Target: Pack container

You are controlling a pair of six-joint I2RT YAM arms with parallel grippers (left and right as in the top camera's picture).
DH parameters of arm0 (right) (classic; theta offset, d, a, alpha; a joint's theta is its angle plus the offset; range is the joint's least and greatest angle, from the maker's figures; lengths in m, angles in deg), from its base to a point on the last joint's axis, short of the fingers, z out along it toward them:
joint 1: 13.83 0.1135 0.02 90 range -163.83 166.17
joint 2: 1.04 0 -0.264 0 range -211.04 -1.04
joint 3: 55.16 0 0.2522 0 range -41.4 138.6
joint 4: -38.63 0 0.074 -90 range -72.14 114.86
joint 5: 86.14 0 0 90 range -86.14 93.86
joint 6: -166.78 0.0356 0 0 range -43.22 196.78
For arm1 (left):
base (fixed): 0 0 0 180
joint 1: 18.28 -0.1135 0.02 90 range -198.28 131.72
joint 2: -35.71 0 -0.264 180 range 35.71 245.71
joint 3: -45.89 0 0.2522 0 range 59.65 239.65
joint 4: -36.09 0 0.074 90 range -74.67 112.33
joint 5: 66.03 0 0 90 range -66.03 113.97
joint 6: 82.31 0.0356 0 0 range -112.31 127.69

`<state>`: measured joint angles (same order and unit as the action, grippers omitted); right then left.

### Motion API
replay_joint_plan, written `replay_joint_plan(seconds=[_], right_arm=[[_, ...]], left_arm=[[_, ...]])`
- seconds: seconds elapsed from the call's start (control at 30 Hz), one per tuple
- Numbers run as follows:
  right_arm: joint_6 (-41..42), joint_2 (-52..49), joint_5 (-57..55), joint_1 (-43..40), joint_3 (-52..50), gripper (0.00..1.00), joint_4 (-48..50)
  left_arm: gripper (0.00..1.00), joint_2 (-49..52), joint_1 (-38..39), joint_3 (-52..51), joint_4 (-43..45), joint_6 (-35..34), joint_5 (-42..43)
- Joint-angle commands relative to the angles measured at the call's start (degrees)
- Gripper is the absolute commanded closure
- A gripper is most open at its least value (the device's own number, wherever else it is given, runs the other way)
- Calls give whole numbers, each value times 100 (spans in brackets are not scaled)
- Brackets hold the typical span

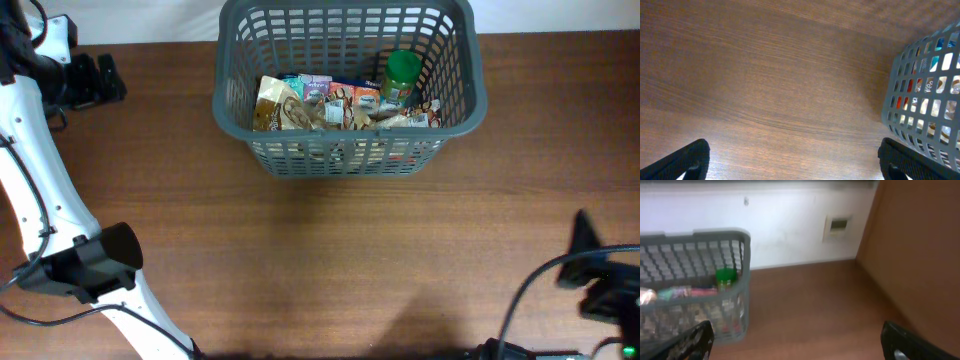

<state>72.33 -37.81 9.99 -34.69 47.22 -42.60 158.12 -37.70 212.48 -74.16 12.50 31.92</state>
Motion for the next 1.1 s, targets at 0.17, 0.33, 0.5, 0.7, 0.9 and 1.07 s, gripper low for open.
replay_joint_plan(seconds=[0.17, 0.33, 0.5, 0.7, 0.9, 1.07], right_arm=[[68, 612, 883, -13, -1224, 1, 17], [66, 610, 975, -13, -1622, 1, 26], [68, 625, 1147, -7, -2758, 1, 601], [70, 999, 1631, 190, -5219, 1, 3445], [70, 2267, 1755, 1165, -7364, 1, 5097], [70, 3053, 1818, 1261, -7879, 1, 5224]], left_arm=[[1, 46, -13, -13, -7, -72, -24], [1, 46, -13, -13, -7, -70, -24], [1, 48, -13, -13, -7, -72, -24], [1, 48, -13, -13, -7, -72, -24], [1, 48, -13, -13, -7, -72, -24], [1, 48, -13, -13, -7, -72, -24]])
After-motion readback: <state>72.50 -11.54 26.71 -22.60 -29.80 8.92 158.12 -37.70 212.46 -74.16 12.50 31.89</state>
